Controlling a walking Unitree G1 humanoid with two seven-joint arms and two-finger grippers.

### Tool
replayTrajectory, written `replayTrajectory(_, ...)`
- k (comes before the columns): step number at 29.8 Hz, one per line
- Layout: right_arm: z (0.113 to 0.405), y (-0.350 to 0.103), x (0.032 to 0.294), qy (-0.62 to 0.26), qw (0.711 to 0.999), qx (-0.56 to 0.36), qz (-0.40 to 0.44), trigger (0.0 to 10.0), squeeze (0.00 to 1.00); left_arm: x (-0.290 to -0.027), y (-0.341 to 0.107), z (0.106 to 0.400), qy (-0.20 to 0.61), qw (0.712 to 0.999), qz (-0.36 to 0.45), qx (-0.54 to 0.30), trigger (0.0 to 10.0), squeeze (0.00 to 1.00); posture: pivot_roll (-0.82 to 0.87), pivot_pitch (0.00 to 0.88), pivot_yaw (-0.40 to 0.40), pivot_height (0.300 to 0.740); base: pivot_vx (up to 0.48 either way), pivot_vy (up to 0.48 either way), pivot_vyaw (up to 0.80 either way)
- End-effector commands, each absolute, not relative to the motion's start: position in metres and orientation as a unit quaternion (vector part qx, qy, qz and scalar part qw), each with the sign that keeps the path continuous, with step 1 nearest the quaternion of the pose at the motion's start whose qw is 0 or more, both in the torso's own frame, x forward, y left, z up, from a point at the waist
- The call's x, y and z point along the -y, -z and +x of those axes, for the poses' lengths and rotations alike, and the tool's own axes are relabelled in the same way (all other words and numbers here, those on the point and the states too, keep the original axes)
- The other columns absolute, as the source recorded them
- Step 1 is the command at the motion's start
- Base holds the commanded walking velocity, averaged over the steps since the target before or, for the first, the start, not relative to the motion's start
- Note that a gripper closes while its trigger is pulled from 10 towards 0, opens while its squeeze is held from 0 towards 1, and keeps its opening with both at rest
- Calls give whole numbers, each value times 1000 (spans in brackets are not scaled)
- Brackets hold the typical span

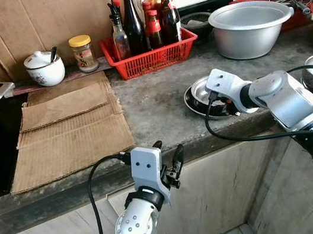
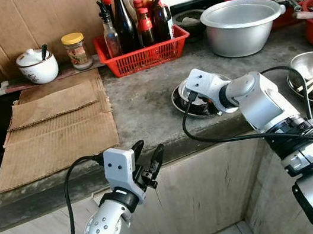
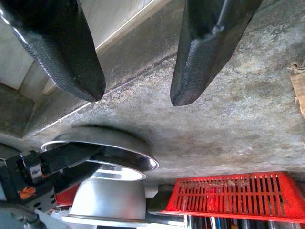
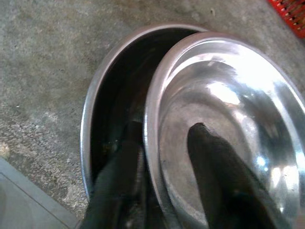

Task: Kitchen organization

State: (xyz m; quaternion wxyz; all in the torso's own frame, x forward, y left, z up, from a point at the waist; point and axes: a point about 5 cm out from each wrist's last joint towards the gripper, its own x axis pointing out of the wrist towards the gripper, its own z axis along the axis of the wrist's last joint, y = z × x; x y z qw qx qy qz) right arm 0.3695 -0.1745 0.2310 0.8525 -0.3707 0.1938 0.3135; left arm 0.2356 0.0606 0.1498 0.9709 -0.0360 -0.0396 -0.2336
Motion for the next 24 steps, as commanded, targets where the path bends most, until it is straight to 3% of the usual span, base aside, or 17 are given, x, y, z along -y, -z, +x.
replayTrajectory(1, 372, -242, 169, -321, 849, -178, -381, 0, 0, -60, -152, 237, 231, 971, -38, 47, 10000, 0, 76, 37, -12, 740, 0, 0, 0)
replayTrajectory(11, 375, -247, 163, -319, 858, -157, -371, 0, 0, -61, -153, 238, 229, 971, -36, 49, 10000, 0, 81, 30, -15, 740, 0, 0, 0)
replayTrajectory(14, 376, -254, 159, -303, 886, -112, -334, 0, 0, -62, -153, 239, 227, 972, -35, 51, 10000, 0, 83, 24, -14, 740, 0, 0, 0)
replayTrajectory(19, 375, -273, 151, -256, 946, -3, -200, 0, 0, -65, -155, 241, 220, 973, -35, 56, 10000, 0, 82, 21, -7, 740, 0, 0, 0)
replayTrajectory(24, 353, -283, 142, -216, 966, 125, -66, 0, 0, -70, -160, 244, 201, 977, -30, 70, 10000, 0, 82, 23, 4, 740, 0, 0, 0)
